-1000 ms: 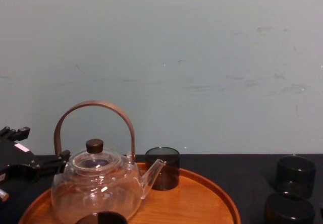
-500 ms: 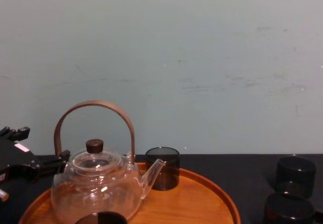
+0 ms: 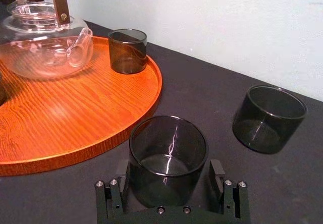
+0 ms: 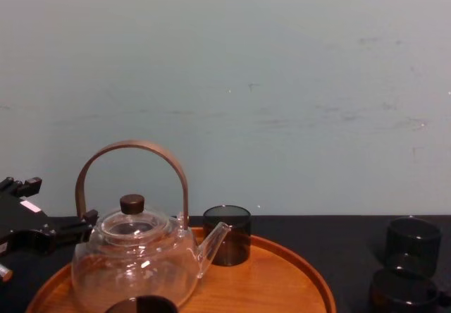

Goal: Pick up the glass from the table and place it on the tray.

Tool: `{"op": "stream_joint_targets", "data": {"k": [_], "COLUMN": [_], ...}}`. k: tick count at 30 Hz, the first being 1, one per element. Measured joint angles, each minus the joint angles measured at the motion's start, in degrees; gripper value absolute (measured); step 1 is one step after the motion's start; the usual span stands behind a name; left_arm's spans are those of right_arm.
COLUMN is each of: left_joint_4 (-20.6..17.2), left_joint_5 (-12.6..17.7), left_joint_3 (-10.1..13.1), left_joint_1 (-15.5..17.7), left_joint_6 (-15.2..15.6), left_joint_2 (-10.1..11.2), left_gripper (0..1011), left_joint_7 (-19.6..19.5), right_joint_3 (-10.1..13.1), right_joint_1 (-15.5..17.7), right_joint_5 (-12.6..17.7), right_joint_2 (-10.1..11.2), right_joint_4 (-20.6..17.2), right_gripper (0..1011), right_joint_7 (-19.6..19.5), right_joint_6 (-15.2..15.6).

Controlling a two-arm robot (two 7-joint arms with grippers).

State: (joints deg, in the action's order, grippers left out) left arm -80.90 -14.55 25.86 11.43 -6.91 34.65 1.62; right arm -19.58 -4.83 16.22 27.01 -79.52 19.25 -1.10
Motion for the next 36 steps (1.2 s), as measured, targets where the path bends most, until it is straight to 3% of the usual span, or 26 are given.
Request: {"op": "stream_joint_targets", "data": {"k": [18, 30, 36], "left_joint_4": [0.0, 0.0, 0.0], "left_joint_5": [0.0, 0.0, 0.0], "left_joint_3": [0.0, 0.0, 0.0], "left_joint_1": [0.0, 0.0, 0.0], "left_joint_6": [0.0, 0.0, 0.0], "left_joint_2": [0.0, 0.0, 0.0], "left_gripper": [1010, 1009, 1009], "left_joint_7": [0.0, 0.0, 0.0], "right_joint_3": [0.29, 0.22, 0.2], "right_joint_1": [-3.87, -4.13, -4.08], "right_joint_5": [-0.76, -0.75, -0.72], "right_joint_2": [-3.46, -3.67, -3.63], "right_joint_4": [5.94, 6.32, 6.21], "right_gripper": [1002, 1002, 913], "right_joint_7": [5.24, 5.72, 5.63], "right_joint_6": [-1.86, -2.13, -2.07]}}
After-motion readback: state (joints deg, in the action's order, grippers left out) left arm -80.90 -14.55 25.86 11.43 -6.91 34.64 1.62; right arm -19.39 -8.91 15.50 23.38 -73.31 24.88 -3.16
